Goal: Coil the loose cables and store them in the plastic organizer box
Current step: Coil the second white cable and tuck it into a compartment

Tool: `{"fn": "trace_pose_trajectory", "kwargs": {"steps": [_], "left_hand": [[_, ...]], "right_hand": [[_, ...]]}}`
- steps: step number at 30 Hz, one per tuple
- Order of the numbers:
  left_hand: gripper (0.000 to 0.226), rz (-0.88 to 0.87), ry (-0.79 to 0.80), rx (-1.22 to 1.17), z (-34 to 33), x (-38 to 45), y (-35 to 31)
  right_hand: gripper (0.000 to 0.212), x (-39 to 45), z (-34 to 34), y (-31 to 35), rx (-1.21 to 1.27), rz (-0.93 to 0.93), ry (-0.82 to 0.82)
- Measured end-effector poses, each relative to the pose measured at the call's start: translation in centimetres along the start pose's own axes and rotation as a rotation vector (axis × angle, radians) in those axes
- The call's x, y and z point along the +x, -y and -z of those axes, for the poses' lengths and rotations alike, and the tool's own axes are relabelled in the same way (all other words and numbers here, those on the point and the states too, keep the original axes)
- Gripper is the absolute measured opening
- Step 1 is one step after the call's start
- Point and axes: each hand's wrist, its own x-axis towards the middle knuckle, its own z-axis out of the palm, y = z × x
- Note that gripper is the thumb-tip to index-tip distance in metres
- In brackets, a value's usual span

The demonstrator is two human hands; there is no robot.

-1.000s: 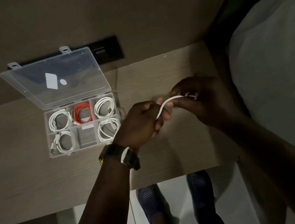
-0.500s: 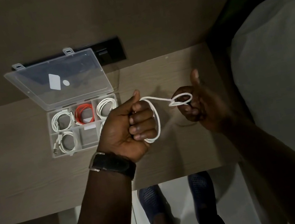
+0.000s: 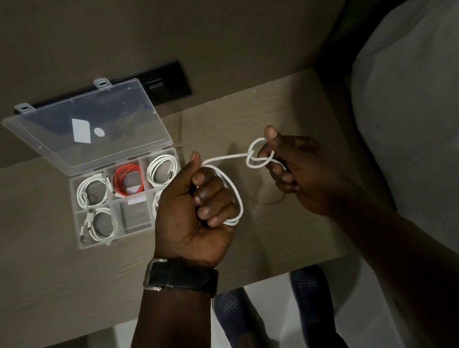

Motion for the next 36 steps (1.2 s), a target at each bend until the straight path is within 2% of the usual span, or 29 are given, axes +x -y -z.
{"fn": "trace_pose_trajectory", "kwargs": {"steps": [4,7,12,16,22,24,27,29,33,36], "left_hand": [[0.045,-0.101,0.011,-0.132,0.3,-0.2,1.1],[0.044,-0.236,0.015,-0.239,0.3,-0.2,1.2],[0.050,-0.435,0.014,-0.326,0.4,-0.4,0.8],[0.045,-0.517,0.022,-0.321,1.0,-1.1,-0.1],[0.049,-0.556,-0.046,-0.366,1.2,-0.8,-0.1],[0.051,-0.543,-0.050,-0.364,1.1,-0.7,-0.4],[0.047,-0.503,-0.084,-0.311,0.8,-0.7,-0.5],[0.046,-0.474,-0.103,-0.291,0.9,-0.6,-0.3],[0.041,-0.482,-0.135,-0.291,1.5,-0.6,-0.8],[0.042,-0.471,-0.170,-0.184,2.3,-1.1,-1.1]], "right_hand": [[0.044,-0.3,-0.9,-0.3,-0.080,0.057,-0.101],[0.053,-0.6,-1.6,0.0,-0.132,0.043,-0.005],[0.020,-1.7,-1.7,0.5,-0.280,0.069,0.217],[0.030,-2.7,-0.7,0.7,-0.120,-0.049,0.252],[0.037,-3.3,0.0,1.1,0.232,-0.161,0.525],[0.039,-3.3,0.2,1.1,0.242,-0.131,0.514],[0.030,-3.9,0.4,0.8,0.194,-0.025,0.462],[0.031,-4.0,0.3,0.8,0.264,0.026,0.412],[0.036,-3.0,0.9,2.1,0.453,0.105,0.191],[0.040,-2.6,2.2,2.8,0.288,0.137,0.052]]}}
